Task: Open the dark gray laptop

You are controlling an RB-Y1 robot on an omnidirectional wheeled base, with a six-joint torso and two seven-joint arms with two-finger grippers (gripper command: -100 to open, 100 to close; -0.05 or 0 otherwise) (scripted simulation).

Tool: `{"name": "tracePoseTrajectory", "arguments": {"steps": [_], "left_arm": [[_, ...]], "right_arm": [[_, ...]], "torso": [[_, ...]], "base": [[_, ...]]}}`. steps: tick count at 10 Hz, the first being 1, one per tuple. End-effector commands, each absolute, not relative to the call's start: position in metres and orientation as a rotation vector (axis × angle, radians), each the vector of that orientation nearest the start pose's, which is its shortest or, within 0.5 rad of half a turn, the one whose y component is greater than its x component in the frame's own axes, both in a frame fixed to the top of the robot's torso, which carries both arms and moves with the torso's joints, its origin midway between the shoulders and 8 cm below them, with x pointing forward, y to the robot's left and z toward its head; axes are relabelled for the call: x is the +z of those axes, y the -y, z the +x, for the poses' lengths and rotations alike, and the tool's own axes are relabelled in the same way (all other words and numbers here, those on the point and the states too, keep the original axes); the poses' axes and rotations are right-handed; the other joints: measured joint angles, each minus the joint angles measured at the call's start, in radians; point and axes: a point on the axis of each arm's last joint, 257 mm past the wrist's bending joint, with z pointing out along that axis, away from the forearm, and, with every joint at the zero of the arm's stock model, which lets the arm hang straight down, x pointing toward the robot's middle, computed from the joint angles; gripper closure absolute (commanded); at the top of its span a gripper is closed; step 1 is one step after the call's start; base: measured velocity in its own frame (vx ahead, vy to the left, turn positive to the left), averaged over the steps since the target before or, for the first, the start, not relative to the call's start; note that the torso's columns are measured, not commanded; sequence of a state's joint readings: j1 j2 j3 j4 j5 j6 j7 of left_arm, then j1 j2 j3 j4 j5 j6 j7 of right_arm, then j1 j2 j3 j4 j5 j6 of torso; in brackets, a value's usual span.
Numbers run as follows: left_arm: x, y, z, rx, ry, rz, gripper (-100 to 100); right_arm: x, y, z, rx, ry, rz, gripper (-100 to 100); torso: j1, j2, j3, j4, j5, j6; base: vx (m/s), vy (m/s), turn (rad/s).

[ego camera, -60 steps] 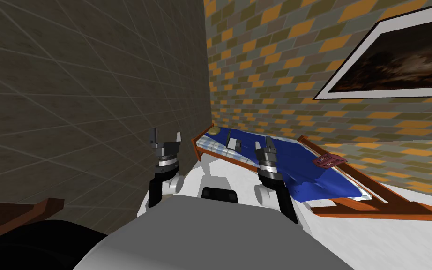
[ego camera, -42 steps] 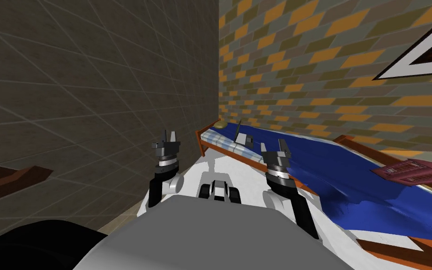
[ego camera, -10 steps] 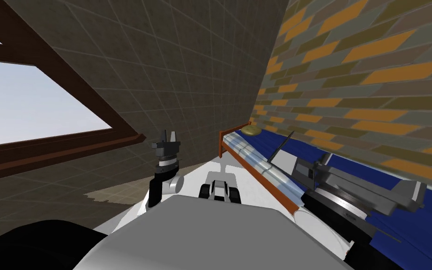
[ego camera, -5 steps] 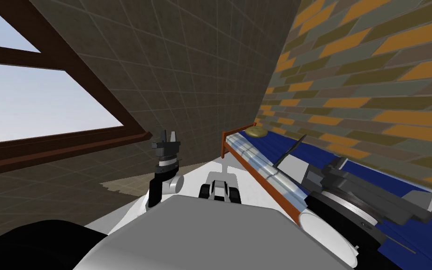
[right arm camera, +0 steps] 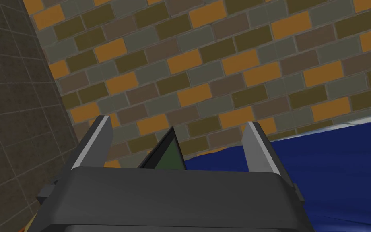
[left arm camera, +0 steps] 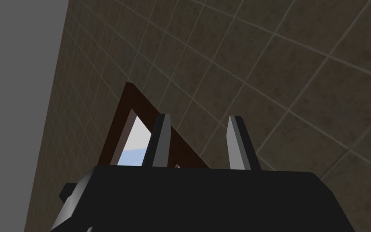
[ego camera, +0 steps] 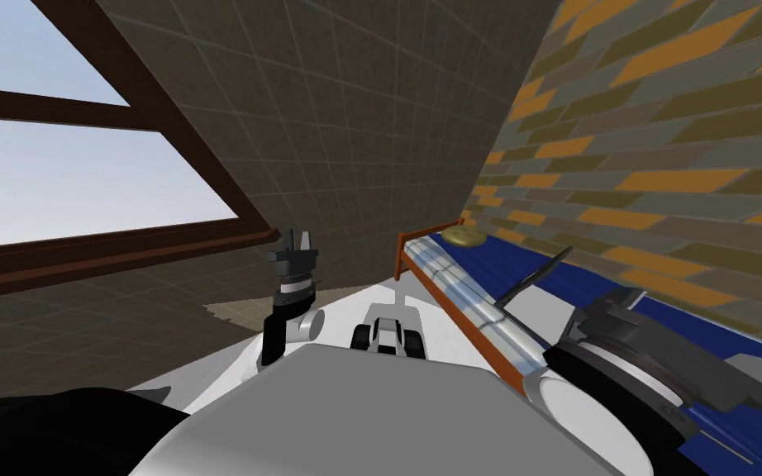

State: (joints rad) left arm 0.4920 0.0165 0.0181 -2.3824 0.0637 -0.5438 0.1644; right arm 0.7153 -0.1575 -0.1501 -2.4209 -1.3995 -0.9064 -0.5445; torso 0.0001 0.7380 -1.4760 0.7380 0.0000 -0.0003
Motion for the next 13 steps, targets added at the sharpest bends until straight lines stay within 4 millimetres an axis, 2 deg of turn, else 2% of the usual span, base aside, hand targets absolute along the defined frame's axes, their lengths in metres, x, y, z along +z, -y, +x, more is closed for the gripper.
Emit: {"name": "tracePoseTrajectory", "arguments": {"steps": [1,13], "left_arm": [[0.079,-0.283,0.311,-1.519,-0.442,-0.606,0],[0.079,-0.283,0.311,-1.519,-0.442,-0.606,0]], "right_arm": [[-0.021,0.524,0.188,2.148,1.08,0.977,-100],[-0.075,0.551,0.171,2.123,1.582,0.892,-100]], "torso": [[0.0,0.0,0.0,0.0,0.0,0.001],[0.0,0.0,0.0,0.0,0.0,0.001]], "base": [[0.02,-0.03,0.153],[0.012,-0.025,0.129]]}}
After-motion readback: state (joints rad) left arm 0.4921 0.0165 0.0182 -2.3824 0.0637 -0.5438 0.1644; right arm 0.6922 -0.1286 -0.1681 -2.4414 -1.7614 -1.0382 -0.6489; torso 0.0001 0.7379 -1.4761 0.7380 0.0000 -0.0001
